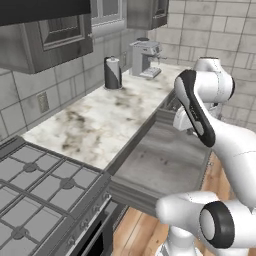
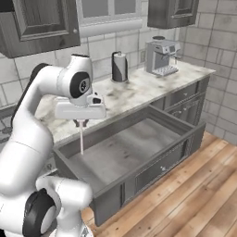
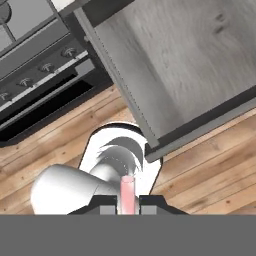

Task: Take a straw from the drawer in front and place it inside the glass cup on the dining counter.

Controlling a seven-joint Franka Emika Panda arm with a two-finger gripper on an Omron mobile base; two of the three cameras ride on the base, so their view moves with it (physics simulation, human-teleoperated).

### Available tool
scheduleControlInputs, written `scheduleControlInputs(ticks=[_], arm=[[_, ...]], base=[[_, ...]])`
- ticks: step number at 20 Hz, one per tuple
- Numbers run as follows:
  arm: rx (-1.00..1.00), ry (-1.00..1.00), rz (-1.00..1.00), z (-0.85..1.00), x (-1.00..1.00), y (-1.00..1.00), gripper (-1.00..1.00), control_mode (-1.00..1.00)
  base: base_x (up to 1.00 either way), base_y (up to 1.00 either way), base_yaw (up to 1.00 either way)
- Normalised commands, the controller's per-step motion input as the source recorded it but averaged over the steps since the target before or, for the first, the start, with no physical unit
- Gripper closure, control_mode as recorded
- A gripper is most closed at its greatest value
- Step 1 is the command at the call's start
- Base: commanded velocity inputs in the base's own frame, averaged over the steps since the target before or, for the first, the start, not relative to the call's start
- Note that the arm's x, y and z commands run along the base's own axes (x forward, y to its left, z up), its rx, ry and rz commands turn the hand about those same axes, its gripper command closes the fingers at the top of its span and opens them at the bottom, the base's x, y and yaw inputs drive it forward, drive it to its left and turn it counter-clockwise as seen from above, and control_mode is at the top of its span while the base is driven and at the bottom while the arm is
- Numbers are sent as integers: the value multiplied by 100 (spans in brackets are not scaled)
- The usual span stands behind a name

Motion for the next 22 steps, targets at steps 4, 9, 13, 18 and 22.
scheduleControlInputs(ticks=[4,9,13,18,22], arm=[[0,0,0,0,0,0,100,100],[0,0,0,0,0,0,100,100],[0,0,0,0,0,0,100,100],[0,0,0,0,0,0,100,100],[0,0,0,0,0,0,100,100]], base=[[-100,-1,-8],[-100,-13,-15],[-94,-41,-45],[-55,-40,-68],[-38,-38,-73]])
